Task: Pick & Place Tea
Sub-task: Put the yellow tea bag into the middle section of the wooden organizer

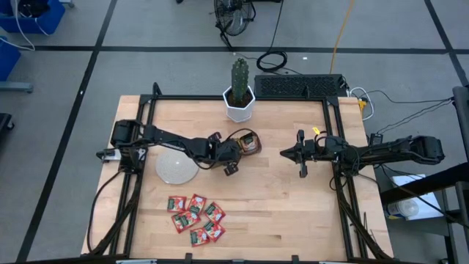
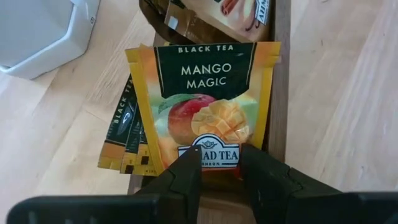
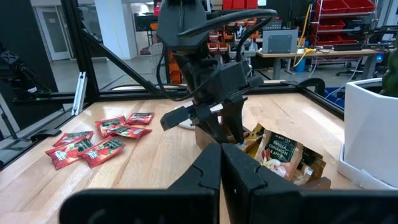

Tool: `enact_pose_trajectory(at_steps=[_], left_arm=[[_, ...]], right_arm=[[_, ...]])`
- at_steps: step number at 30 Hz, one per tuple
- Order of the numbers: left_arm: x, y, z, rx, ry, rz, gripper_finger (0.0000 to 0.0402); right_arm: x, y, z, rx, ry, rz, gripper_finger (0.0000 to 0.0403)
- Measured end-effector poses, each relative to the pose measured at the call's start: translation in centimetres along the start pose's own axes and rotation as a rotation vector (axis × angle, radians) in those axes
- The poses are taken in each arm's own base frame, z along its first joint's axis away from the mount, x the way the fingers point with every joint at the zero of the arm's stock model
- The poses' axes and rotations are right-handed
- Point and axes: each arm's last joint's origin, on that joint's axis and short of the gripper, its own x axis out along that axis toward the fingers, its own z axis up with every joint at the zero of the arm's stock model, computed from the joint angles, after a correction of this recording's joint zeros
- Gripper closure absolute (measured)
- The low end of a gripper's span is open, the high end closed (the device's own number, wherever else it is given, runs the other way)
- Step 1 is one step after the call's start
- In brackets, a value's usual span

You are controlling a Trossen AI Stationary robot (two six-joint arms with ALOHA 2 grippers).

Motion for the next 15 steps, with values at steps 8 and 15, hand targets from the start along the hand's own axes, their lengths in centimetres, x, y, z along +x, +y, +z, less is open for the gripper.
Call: enact_pose_trajectory(at_steps=[8, 15], left_arm=[[0.08, 0.06, -0.15, -0.045, 0.010, -0.003, 0.0284], [0.28, 0.47, -0.03, -0.073, 0.050, -0.082, 0.0284]], right_arm=[[0.00, 0.00, 0.01, 0.000, 0.000, 0.000, 0.0403], [0.00, 0.00, 0.01, 0.000, 0.000, 0.000, 0.0403]])
